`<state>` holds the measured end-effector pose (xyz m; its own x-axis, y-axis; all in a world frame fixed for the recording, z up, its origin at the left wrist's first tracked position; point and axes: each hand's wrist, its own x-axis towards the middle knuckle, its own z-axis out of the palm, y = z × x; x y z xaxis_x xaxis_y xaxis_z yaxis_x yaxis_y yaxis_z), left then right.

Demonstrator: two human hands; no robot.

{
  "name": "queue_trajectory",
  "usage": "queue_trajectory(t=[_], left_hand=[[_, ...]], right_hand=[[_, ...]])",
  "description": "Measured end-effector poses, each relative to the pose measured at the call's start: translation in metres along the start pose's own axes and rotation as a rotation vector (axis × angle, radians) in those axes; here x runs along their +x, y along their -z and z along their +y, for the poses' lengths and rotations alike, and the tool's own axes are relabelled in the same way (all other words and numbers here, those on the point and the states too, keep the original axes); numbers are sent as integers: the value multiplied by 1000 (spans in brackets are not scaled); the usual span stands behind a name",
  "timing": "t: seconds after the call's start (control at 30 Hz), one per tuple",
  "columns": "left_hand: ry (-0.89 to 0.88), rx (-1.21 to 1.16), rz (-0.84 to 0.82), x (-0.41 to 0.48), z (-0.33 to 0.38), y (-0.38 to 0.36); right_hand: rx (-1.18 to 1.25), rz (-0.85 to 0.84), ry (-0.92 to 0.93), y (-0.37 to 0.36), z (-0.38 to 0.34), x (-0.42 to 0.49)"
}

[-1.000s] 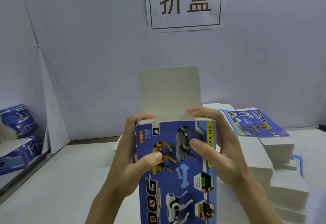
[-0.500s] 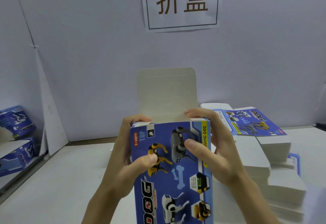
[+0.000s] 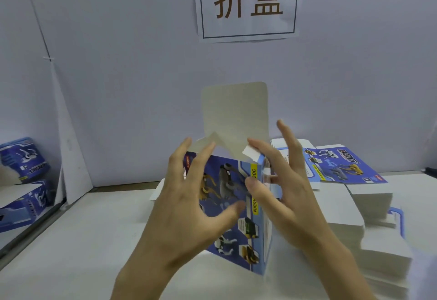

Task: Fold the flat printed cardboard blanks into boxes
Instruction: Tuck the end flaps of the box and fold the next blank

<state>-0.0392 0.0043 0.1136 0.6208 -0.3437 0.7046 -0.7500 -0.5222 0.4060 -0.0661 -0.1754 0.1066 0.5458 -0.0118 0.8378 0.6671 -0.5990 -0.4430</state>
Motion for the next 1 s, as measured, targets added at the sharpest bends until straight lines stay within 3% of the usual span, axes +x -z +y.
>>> queue_trajectory(t=[0.2,0.37,0.5,0.7,0.83,1.0], left_hand=[[57,-43,53,-4,16,-15],[-58,45,117,-4,21,-5],[-148,54,27,-3,23,10],[-253,64,-14,-4,24,15],[-91,-66,38,3,25,19],[-223,28,-14,-8,18,22]], right_hand=[[113,-101,15,11,-8,4],[357,115,-107,23,-9,10],[241,247,-109,29,-4,13],[267,368,-43,22,-2,10],[418,338,-66,27,-4,11],[240,371,-69,28,-1,9]])
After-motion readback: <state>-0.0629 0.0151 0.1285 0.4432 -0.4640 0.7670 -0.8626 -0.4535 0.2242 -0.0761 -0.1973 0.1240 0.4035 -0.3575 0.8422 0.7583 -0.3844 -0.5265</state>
